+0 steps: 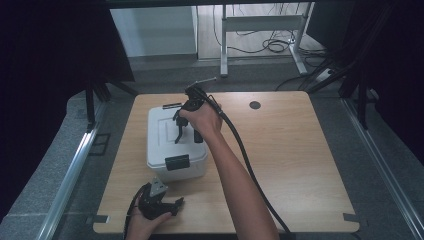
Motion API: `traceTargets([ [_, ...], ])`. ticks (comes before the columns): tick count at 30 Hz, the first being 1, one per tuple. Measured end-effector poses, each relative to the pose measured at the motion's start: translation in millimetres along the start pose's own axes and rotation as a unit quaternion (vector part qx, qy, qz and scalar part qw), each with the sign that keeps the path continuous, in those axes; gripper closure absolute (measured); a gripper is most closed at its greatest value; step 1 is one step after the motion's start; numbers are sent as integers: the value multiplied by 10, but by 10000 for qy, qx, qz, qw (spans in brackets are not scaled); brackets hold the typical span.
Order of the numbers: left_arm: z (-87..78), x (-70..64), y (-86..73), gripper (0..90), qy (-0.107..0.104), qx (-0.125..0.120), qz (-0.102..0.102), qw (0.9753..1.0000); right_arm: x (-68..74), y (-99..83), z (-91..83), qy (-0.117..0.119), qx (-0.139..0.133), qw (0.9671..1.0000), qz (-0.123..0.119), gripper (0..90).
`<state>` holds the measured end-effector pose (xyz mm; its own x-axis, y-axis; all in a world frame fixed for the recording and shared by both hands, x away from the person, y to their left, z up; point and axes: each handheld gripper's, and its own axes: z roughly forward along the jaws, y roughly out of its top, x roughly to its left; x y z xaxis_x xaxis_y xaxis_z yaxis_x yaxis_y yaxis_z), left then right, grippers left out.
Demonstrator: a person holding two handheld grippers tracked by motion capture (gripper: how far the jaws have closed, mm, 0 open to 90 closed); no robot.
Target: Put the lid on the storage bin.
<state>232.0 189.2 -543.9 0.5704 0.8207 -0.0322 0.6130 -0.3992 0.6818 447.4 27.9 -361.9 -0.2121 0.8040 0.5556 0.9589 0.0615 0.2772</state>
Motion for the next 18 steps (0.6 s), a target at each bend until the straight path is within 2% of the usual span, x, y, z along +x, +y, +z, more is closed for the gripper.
traceTargets([
  [6, 0, 0, 0, 119, -3, 0, 3, 10000, -68, -20, -57, 96, -236, 9996, -76, 707],
  [14, 3, 0, -1, 119, -4, -10, 4, 10000, -141, -101, -285, 295, -491, 9982, -168, 658],
  [18, 0, -1, 0, 119, -1, 1, 3, 10000, -239, -181, -428, 416, -617, 9969, -272, 637],
])
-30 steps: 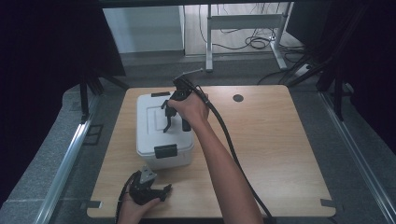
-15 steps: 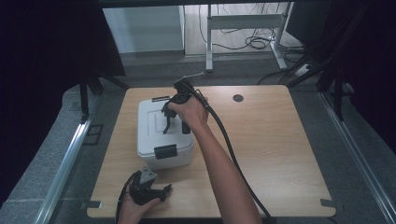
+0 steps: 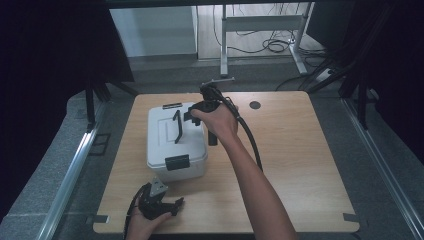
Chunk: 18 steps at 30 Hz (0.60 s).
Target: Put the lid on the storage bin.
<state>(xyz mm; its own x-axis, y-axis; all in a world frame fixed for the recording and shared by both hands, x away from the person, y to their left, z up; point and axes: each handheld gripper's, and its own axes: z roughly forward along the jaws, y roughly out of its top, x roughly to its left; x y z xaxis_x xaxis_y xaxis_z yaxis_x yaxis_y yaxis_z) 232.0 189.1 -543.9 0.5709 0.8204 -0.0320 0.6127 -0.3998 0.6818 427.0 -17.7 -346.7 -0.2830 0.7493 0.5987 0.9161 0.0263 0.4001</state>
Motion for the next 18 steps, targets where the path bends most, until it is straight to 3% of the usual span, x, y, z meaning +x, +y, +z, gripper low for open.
traceTargets([
  [10, 2, -4, -1, 119, -5, -17, -33, 10000, -312, -242, -450, 151, -424, 9989, -144, 588],
  [18, 1, 0, 0, 119, 1, -6, -7, 10000, -712, -525, -758, 177, -832, 9960, -283, 520],
])
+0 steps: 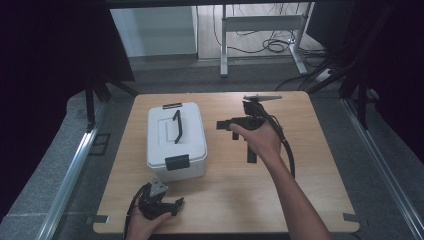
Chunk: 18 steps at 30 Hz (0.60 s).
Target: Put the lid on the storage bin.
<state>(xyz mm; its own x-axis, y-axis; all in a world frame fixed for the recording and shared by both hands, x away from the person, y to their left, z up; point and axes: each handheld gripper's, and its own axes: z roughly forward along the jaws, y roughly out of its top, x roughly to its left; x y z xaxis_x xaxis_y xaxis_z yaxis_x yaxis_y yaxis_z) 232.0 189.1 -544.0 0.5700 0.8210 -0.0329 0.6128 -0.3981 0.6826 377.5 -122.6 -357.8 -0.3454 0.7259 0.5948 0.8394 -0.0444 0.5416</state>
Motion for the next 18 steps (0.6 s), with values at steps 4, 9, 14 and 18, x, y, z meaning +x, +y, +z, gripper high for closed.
traceTargets([
  [4, 0, -1, 0, 119, -4, -4, -6, 10000, -222, -125, -181, -6, -160, 9999, 47, 509],
  [9, 1, -2, -1, 119, 1, -13, -9, 10000, -510, -347, -361, -25, -368, 9993, 99, 484],
  [14, 2, -2, -1, 119, -2, -17, -5, 10000, -782, -588, -469, -18, -540, 9983, 207, 473],
  [18, 1, -3, -1, 119, -6, -8, -10, 10000, -963, -743, -519, -19, -600, 9978, 295, 473],
])
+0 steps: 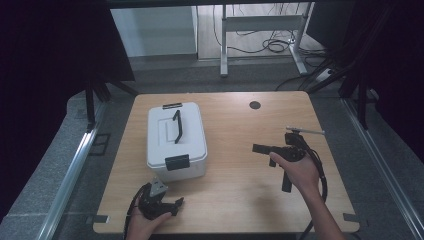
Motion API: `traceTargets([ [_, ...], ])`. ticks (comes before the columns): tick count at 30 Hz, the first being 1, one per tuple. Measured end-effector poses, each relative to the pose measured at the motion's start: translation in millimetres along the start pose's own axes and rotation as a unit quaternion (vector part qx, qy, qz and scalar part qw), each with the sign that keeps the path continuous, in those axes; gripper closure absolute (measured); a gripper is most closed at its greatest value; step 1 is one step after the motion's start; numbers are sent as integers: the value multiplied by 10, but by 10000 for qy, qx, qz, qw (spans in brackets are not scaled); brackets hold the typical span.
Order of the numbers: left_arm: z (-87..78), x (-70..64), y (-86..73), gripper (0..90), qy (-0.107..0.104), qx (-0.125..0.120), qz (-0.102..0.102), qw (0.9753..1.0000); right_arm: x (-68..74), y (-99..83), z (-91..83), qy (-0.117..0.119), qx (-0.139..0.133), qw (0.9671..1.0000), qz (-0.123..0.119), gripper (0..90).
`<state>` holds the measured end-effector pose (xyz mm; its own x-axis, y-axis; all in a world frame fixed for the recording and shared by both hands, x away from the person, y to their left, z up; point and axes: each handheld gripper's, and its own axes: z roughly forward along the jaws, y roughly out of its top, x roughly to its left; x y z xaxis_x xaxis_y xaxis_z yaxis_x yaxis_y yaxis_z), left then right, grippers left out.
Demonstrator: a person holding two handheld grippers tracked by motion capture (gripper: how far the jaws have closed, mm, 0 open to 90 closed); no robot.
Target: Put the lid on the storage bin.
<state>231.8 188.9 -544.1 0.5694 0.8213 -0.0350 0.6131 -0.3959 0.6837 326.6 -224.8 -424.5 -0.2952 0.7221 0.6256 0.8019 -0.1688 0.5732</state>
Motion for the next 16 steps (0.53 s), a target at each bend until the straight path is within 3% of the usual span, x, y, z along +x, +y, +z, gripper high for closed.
traceTargets([
  [7, 1, 0, 1, 119, 0, 0, -2, 10000, -238, -169, -50, -11, -1, 9999, 106, 471],
  [16, 2, -1, 2, 118, 1, 0, -5, 10000, -288, -194, -88, 44, -72, 9998, 178, 455],
])
